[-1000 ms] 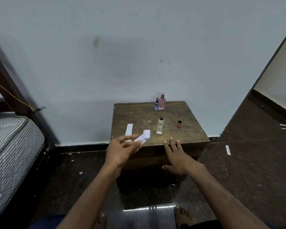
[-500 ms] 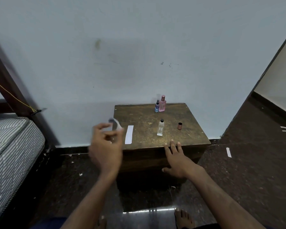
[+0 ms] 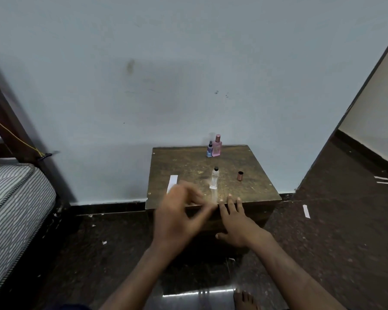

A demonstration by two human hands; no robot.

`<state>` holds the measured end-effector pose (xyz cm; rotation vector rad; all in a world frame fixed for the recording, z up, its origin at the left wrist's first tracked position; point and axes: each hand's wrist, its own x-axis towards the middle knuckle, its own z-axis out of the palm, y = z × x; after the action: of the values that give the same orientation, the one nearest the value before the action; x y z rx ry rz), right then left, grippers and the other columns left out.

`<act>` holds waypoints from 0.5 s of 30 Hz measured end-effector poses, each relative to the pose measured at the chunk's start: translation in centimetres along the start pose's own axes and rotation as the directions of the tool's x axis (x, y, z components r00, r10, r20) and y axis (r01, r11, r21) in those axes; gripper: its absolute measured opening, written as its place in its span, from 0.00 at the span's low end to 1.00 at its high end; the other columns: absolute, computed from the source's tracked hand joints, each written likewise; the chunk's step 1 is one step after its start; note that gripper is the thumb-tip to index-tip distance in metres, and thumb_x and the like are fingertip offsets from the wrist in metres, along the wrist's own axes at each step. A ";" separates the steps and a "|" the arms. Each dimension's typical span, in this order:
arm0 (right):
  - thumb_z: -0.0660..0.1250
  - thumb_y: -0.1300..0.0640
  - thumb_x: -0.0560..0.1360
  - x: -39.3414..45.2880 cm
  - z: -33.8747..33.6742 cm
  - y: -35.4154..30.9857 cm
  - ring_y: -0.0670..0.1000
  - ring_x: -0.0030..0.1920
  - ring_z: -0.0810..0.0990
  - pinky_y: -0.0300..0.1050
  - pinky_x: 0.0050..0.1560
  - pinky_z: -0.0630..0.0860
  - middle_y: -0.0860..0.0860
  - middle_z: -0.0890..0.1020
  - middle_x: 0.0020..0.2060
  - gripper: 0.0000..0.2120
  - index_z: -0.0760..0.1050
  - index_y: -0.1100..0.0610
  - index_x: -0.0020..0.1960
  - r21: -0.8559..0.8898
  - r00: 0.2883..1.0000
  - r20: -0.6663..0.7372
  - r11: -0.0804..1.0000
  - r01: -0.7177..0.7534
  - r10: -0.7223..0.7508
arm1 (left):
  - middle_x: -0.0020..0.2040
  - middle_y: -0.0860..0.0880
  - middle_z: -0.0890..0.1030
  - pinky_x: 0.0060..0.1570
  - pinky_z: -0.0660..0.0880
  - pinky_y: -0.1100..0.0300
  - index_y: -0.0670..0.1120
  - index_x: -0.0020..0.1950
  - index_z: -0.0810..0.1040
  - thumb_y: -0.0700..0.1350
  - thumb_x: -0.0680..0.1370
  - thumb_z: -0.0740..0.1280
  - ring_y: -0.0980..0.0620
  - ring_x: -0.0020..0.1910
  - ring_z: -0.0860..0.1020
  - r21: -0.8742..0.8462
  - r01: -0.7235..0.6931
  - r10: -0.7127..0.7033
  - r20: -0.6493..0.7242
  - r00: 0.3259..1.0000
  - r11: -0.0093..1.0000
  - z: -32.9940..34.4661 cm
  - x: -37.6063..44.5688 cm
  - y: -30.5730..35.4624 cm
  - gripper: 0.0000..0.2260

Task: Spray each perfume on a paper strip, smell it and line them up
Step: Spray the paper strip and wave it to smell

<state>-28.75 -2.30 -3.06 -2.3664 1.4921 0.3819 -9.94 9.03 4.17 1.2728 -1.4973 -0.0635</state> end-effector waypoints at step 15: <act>0.70 0.44 0.80 -1.1 -0.8 -0.7 0.64 0.78 0.26 0.68 0.79 0.58 0.57 0.30 0.81 0.51 0.35 0.55 0.84 0.025 1.000 -0.010 1.000 0.004 -0.004 | 0.43 0.54 0.80 0.31 0.76 0.58 0.52 0.44 0.80 0.52 0.76 0.79 0.56 0.37 0.78 0.280 -0.226 0.214 0.072 0.974 0.933 0.5 -0.6 0.1 0.09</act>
<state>-28.59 -1.42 -1.83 -2.3549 1.4882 0.3486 -10.50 9.24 3.60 1.3270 -1.7207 0.2872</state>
